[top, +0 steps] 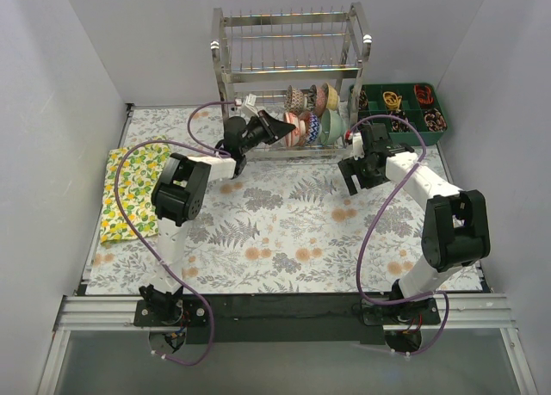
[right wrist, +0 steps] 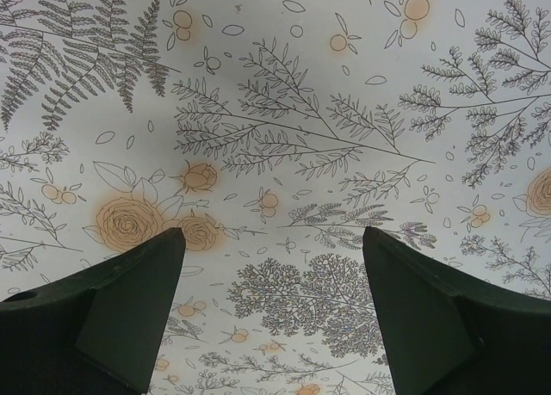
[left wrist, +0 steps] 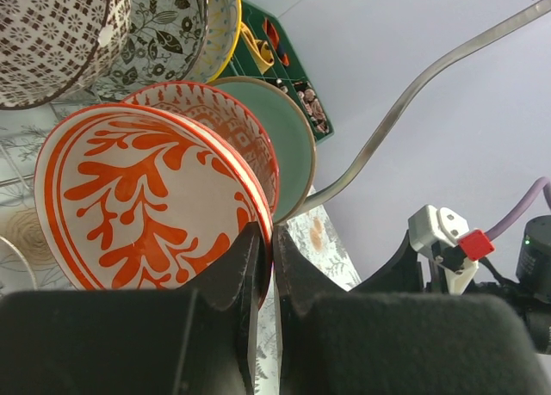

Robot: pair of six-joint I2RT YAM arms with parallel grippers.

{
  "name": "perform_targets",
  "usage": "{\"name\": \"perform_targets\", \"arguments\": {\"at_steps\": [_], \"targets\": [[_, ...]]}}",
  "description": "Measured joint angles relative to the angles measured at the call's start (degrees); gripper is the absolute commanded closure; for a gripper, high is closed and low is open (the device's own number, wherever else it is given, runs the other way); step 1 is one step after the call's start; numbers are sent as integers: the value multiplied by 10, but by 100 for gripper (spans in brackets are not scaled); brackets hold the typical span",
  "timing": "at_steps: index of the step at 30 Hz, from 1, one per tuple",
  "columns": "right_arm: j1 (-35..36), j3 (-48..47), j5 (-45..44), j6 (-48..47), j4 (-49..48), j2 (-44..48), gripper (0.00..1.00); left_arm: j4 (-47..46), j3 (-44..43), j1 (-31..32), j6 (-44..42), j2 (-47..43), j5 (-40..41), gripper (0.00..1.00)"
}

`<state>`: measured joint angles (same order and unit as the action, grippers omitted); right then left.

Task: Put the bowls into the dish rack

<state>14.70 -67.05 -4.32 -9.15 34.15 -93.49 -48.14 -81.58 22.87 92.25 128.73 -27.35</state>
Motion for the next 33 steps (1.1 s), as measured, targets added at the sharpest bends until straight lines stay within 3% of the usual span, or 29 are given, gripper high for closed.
{"name": "perform_targets", "arguments": {"at_steps": [15, 23, 33], "targets": [[4, 1, 2, 2, -13, 0, 7, 18, 15, -7, -57, -9, 7, 84], [4, 2, 3, 4, -14, 1, 7, 53, 31, -9, -92, -16, 15, 62], [4, 2, 7, 6, -18, 12, 5, 136, 42, -18, -131, -85, 13, 45]]}}
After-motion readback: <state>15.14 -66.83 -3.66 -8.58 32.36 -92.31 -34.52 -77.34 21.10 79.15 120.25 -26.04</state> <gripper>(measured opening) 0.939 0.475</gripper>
